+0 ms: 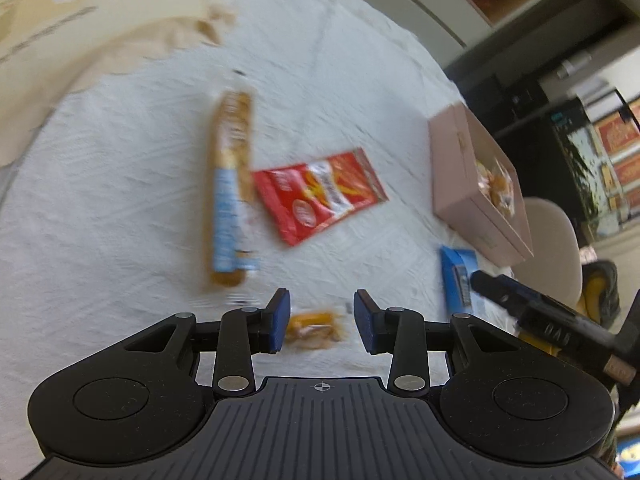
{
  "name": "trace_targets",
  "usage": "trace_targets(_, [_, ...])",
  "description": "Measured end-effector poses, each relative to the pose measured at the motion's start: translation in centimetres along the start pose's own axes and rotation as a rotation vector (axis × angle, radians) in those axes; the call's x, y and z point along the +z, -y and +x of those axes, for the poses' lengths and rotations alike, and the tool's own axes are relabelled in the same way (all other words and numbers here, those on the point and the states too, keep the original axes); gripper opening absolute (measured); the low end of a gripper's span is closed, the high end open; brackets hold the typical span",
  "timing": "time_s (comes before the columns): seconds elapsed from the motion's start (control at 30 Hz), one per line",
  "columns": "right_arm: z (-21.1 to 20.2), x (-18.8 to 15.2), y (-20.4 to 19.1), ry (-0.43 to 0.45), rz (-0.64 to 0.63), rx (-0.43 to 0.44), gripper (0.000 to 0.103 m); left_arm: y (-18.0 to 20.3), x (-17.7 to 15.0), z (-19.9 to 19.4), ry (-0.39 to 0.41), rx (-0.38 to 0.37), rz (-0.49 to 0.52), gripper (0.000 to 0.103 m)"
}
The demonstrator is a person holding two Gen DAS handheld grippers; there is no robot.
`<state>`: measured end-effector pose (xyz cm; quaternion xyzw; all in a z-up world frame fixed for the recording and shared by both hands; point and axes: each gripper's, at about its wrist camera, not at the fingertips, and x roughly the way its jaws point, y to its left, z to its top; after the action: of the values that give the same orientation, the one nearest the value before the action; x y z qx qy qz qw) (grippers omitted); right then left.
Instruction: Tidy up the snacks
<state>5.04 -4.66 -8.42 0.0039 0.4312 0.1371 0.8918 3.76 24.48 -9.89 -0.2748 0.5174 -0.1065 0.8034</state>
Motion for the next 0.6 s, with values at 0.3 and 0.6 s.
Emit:
trace_targets(0.3, [-1.8,-3.2,2.0,0.018,0.042,-0.075,0.072,5.4,0.5,3.9,-0.086,-0.037,0.12,0.039])
trace_targets(0.6, [-5.8,-7.3,14.8,0.239,0.421,-0.37,0.072,9.3,2.0,8.2,-0.109,0.03,0.067,0.034])
